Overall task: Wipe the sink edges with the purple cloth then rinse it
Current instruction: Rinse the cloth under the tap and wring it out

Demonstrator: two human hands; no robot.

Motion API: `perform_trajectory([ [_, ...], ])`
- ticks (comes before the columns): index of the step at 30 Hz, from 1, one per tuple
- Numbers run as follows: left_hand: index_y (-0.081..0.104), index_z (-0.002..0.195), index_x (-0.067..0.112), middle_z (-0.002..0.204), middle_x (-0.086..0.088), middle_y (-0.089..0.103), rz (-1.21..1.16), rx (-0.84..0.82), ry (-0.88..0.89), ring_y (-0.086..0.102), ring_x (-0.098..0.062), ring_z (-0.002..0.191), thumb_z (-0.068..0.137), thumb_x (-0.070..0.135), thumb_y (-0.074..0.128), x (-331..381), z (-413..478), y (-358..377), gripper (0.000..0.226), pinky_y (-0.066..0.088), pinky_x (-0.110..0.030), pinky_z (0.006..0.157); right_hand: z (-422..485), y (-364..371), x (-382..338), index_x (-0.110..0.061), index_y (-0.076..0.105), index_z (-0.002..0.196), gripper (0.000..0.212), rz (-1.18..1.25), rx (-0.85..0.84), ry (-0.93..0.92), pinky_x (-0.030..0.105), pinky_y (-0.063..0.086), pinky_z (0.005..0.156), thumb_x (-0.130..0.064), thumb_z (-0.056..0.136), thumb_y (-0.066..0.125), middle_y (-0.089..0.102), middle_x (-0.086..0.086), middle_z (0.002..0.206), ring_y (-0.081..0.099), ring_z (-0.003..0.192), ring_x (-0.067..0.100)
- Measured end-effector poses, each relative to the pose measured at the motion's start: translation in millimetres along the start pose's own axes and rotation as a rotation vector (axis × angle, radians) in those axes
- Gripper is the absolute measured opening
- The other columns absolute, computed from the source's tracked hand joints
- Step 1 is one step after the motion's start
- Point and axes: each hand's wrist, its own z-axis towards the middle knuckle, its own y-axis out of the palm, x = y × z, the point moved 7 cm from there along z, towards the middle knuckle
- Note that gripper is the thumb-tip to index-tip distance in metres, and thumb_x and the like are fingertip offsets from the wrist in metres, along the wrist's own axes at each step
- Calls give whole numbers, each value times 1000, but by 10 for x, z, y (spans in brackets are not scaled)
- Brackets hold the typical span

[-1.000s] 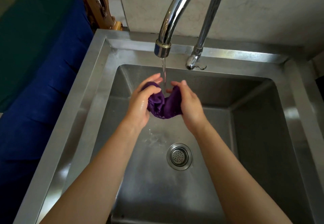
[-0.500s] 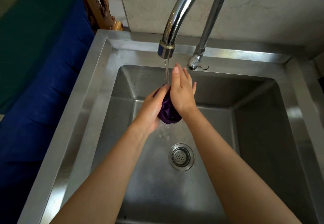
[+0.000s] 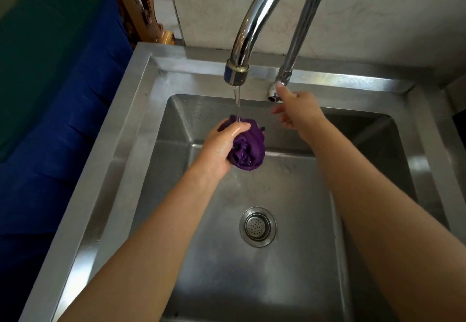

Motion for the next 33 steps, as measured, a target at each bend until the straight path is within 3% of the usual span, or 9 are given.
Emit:
perform_trajectory([
  [4, 59, 84, 18, 82, -5, 64, 85, 16, 98, 63, -22, 78, 82, 7, 63, 127, -10, 31, 12, 55, -33, 71, 123, -11, -77, -5, 59, 103, 44, -179, -11, 60, 21, 34, 41, -46, 90, 51, 48, 1, 61, 39, 47, 11],
  [8, 64, 89, 24, 82, 0, 63, 20, 34, 129, 63, -15, 77, 84, 11, 63, 210, -8, 44, 14, 55, -26, 63, 187, 16, -131, -9, 54, 86, 25, -196, 6, 55, 22, 30, 39, -34, 88, 54, 48, 4, 65, 38, 47, 14],
  [11, 65, 86, 21, 82, -1, 65, 2, 88, 133, 64, -17, 76, 83, 14, 65, 224, -5, 7, 7, 55, -27, 61, 235, 20, -160, -15, 43, 69, 27, -185, 60, 30, 25, 32, 44, -29, 86, 57, 48, 6, 72, 40, 52, 15],
  [18, 63, 83, 18, 80, -2, 66, 2, 120, 128, 65, -21, 80, 81, 19, 68, 217, 10, -59, 6, 56, -33, 71, 272, 20, -202, -16, 40, 65, 28, -216, 147, -13, 26, 40, 50, -22, 87, 55, 56, 10, 87, 50, 61, 18],
  [20, 63, 83, 19, 82, -3, 67, -8, 124, 119, 65, -23, 86, 79, 19, 70, 209, 14, -53, 7, 55, -37, 77, 268, 20, -194, -14, 43, 70, 24, -217, 138, -20, 27, 41, 51, -23, 87, 56, 56, 11, 90, 53, 69, 21],
  [22, 64, 84, 19, 84, -3, 68, -27, 122, 111, 65, -24, 89, 79, 19, 70, 194, 18, -46, 8, 55, -35, 74, 256, 16, -179, -11, 46, 76, 21, -217, 125, -28, 26, 40, 50, -26, 87, 57, 56, 11, 90, 51, 64, 18],
  [24, 63, 84, 19, 84, -2, 66, -60, 113, 107, 64, -22, 86, 80, 18, 68, 182, 23, -44, 6, 54, -32, 68, 260, 17, -143, -10, 49, 78, 24, -203, 108, -32, 27, 39, 49, -30, 86, 58, 56, 11, 87, 47, 57, 15],
  [30, 62, 84, 19, 86, -3, 68, -111, 82, 72, 65, -24, 88, 83, 20, 64, 133, 34, -92, 3, 54, -36, 73, 200, 13, -34, -15, 46, 63, 35, -56, 74, -61, 25, 32, 48, -36, 90, 55, 43, 2, 58, 35, 47, 11],
  [33, 64, 89, 18, 86, -3, 68, -123, 66, 58, 66, -22, 86, 82, 21, 66, 112, 44, -108, 8, 55, -37, 73, 151, 25, 17, -16, 44, 60, 39, 48, 35, -69, 22, 29, 44, -36, 92, 53, 38, 0, 53, 31, 43, 10],
])
